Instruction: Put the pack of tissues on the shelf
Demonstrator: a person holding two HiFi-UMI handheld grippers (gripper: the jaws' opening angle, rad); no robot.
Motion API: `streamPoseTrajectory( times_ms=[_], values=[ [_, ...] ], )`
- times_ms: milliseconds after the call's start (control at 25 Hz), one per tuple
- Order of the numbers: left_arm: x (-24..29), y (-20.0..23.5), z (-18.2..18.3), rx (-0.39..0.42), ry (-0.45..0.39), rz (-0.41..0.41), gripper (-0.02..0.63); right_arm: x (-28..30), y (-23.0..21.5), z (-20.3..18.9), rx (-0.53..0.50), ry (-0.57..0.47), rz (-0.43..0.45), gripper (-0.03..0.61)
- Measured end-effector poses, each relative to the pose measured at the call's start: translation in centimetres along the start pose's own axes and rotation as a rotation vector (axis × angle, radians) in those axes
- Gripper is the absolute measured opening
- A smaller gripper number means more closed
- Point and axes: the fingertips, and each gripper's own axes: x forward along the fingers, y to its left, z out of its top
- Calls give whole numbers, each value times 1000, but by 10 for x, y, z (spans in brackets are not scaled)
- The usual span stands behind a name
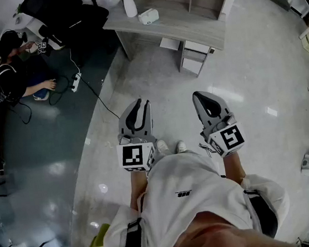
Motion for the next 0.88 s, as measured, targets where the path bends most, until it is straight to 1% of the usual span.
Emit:
streamPoseTrajectory(
  times_ms=[160, 320, 480, 640, 880],
  values=[
    [-5, -14, -1, -5, 10, 12, 95, -15, -5, 6, 30, -46, -10, 26],
    [-10, -25, -4, -8, 15, 28, 95, -20, -6, 6, -9, -52, 1, 26],
    [-6, -32, -4, -3, 20, 32, 95, -18, -9, 7, -1, -62, 25, 26],
    [8, -33, -5, 0, 25, 27, 95, -13, -19, 5, 8, -57, 31, 26],
    [43, -27, -8, 0, 25, 5, 95, 6, -45, 1, 2, -52, 21, 26]
  ],
)
